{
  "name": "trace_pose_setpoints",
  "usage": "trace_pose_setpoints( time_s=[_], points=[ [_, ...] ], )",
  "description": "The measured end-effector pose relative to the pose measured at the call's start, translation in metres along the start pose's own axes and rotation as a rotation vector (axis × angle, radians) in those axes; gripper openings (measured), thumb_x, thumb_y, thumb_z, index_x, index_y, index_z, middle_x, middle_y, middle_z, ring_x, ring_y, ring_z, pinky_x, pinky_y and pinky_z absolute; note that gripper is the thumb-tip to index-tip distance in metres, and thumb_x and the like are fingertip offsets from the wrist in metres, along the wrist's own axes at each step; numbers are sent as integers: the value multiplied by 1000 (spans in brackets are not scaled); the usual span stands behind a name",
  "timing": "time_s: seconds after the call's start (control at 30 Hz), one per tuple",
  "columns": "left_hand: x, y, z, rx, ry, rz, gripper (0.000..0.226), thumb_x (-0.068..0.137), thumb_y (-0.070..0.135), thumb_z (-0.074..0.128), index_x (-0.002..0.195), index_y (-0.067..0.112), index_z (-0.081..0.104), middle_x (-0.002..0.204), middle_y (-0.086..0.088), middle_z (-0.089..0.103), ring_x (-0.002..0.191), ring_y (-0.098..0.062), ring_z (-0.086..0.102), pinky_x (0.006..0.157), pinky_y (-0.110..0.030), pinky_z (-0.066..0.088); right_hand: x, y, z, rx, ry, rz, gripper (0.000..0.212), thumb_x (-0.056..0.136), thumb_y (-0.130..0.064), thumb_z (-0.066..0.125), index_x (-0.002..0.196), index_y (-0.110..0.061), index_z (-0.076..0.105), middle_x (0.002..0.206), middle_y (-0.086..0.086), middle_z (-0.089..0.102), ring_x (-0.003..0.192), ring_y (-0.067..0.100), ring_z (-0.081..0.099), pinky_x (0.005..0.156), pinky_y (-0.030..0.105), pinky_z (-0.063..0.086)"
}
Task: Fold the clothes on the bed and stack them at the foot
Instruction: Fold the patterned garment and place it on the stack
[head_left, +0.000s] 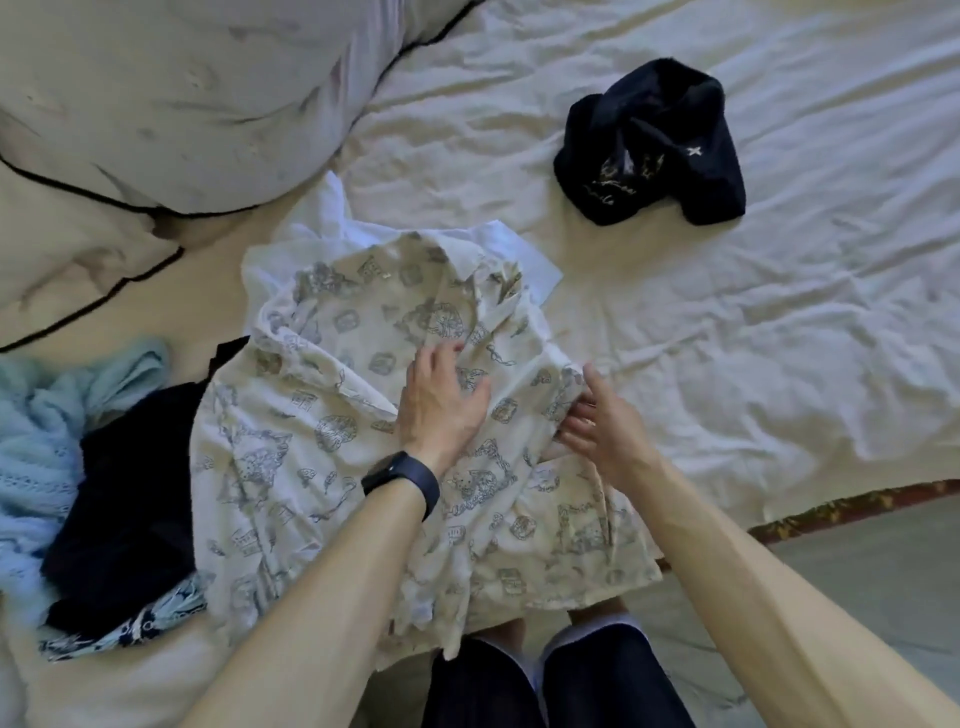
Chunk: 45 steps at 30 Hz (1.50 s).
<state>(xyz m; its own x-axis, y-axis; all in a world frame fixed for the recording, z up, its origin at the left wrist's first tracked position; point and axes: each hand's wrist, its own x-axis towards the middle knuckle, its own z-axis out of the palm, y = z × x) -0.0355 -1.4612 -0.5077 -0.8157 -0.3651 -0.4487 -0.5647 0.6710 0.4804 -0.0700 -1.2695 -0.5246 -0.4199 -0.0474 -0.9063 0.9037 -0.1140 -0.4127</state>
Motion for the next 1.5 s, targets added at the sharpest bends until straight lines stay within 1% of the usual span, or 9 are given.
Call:
trace_pose_setpoints(
  time_s=[0.13,0.23,0.43,0.67,0.83,0.97,1.17,1.4,1.5],
  points=[
    [62,45,1,108,44,119,51,91,55,57,131,24,50,125,-2,56,115,-22,52,91,-36,45,22,-12,7,54,-16,214,49,97,-62,54,76,-18,53,51,-4,38,38,11,30,37,22,23],
    [93,70,2,349,-93,126,42,88,49,61,119,20,59,115,-3,63,105,-28,60,86,-40,51,28,-16,10,135,127,180,24,96,-30,68,84,-9,62,51,3,51,33,13,38,34,20,29],
    [100,66,-38,-101,-201,28,21,91,36,64,80,18,65,71,3,64,67,-15,57,64,-33,45,0,6,-1,135,363,-128,12,93,-24,73,102,-24,65,102,-1,72,90,8,69,85,32,56],
    [92,28,-56,427,-471,-138,17,90,25,58,80,15,49,73,1,51,67,-19,45,59,-32,33,-8,40,2,-18,-63,267,45,91,-39,74,121,-7,69,97,11,77,81,14,69,70,28,49],
    [117,54,-45,91,-325,-211,34,82,51,66,91,20,58,86,6,66,78,-14,60,68,-34,44,13,16,5,137,-91,332,47,88,-65,66,77,-19,72,73,0,71,42,14,54,39,23,34],
    [135,67,-40,184,-400,-211,41,90,48,65,66,17,54,60,1,53,57,-19,46,63,-30,37,23,-2,10,175,-54,374,29,91,-36,75,74,-15,65,44,-2,54,29,10,43,33,18,29],
    [155,90,-33,-527,-313,-288,23,102,35,58,90,16,59,83,-7,63,69,-18,62,60,-27,53,30,-7,-5,586,87,237,22,91,-20,75,106,-4,73,83,8,77,65,16,73,52,25,55],
    [171,87,1,-242,-393,-245,51,96,44,64,136,14,52,121,-3,58,93,-21,61,60,-27,48,36,-1,3,570,94,242,35,95,-34,70,122,-12,69,114,10,76,100,24,72,88,39,57],
    [175,86,4,-62,-411,-160,65,93,32,70,148,12,41,138,-7,54,119,-25,59,80,-34,55,36,-4,3,357,10,212,40,86,-50,76,109,-16,76,101,3,79,81,17,76,59,29,58]
  ],
)
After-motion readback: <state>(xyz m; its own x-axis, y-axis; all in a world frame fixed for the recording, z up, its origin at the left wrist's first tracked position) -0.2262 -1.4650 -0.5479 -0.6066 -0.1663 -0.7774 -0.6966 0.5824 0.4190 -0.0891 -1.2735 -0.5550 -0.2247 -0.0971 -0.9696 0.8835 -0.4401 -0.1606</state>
